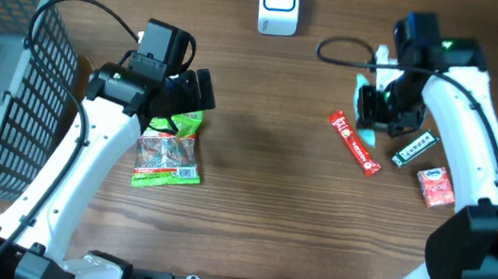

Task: Scan the item barcode
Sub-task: 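Carry the tissue pack right and release it on the table, then move both grippers to the green candy bag and grasp it with the left gripper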

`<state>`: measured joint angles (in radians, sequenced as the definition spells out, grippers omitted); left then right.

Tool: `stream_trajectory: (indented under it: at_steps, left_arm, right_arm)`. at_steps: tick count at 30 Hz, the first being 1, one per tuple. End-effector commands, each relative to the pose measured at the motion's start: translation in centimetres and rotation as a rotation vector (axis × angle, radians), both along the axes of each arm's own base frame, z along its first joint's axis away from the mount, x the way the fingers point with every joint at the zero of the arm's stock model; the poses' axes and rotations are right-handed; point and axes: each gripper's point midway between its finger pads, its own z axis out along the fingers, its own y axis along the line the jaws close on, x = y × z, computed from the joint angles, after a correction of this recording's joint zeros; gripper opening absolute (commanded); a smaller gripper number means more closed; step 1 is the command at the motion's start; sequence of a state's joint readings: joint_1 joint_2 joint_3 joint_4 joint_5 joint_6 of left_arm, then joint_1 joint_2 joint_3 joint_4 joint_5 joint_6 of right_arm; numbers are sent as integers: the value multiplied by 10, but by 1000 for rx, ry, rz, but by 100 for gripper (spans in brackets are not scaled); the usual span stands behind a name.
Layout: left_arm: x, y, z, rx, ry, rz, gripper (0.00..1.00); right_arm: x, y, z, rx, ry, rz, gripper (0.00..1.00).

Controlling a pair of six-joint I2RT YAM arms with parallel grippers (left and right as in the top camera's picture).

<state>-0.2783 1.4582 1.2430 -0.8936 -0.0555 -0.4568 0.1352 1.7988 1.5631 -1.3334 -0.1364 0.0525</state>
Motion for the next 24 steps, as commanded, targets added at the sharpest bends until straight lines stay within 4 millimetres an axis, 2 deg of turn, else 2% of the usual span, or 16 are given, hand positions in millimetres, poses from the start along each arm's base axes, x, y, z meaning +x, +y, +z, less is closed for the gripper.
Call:
stream_trajectory:
  at_steps: [1,2,3,7,8,11,14,20,22,24]
  left_arm:
    - [1,3,4,10,-17,-3,100]
    - [1,3,4,10,-17,-3,100]
    - [1,3,4,10,-17,-3,100]
    - [1,3,4,10,-17,-3,100]
    - [1,3,4,10,-17,-3,100]
    - [1,3,4,10,-17,-3,100]
    - [1,3,4,10,-17,-3,100]
    - [1,3,4,10,-18,-3,100]
    - [12,0,11,-9,-68,4,100]
    - [13,1,11,-9,-72,10,100]
  right_arm:
    - [-11,-18,-34,-105,42,19,73]
    - [-11,-18,-39,-105,43,19,89]
    - [-13,-18,-46,-105,43,19,99]
    - [-11,-16,-49,-93,41,-27,100]
    - [-8,-8,-49,-49,30,-51,100]
    - [3,34,-40,196,2,-46,100]
    - [4,58,-30,348,6,-39,100]
    - [1,97,-21,459,-3,40,89]
    - [-5,112,-21,459,7,64,88]
    - [-15,132,-22,452,21,99,89]
